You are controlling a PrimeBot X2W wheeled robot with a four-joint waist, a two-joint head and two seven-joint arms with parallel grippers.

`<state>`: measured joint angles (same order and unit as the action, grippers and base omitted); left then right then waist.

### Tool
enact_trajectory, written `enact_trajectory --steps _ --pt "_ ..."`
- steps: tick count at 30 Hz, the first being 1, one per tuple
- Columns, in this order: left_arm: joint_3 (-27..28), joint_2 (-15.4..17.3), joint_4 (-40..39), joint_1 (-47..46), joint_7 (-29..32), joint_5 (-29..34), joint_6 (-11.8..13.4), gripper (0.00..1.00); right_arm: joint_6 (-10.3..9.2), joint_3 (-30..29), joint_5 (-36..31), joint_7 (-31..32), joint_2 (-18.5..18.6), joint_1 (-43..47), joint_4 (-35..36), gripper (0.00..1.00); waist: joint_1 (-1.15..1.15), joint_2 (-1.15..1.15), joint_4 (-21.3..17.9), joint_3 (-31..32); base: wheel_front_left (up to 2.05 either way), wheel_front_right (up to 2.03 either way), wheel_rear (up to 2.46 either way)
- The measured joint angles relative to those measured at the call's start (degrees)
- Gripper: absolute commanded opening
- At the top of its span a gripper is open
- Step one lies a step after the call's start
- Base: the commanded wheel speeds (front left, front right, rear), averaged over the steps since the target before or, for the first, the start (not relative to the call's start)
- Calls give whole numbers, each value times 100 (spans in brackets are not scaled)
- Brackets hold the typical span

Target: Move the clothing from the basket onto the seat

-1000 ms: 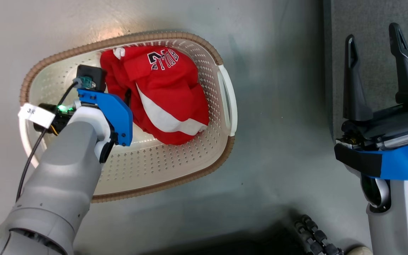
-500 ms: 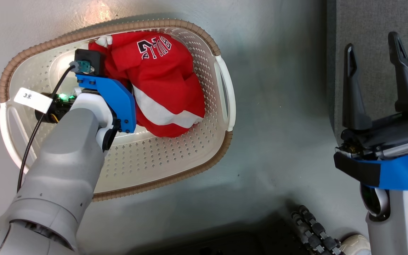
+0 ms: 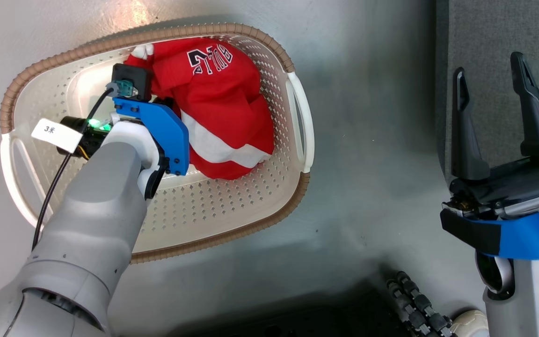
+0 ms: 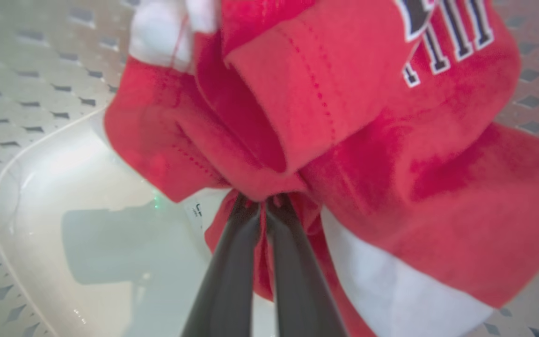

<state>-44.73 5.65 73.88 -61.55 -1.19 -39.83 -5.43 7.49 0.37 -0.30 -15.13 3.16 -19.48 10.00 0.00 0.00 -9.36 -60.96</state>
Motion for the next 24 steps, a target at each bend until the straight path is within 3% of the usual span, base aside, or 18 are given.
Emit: enact_trajectory --steps 10,24 --pt "14 -5 5 -152 -552 -44 -41 0 0 1 30 0 -4 -298 -56 100 0 0 127 67 0 0 0" --pt "-57 -221 -115 369 -1310 -185 -166 0 0 -64 110 0 104 -408 -397 100 0 0 467 903 0 0 0"
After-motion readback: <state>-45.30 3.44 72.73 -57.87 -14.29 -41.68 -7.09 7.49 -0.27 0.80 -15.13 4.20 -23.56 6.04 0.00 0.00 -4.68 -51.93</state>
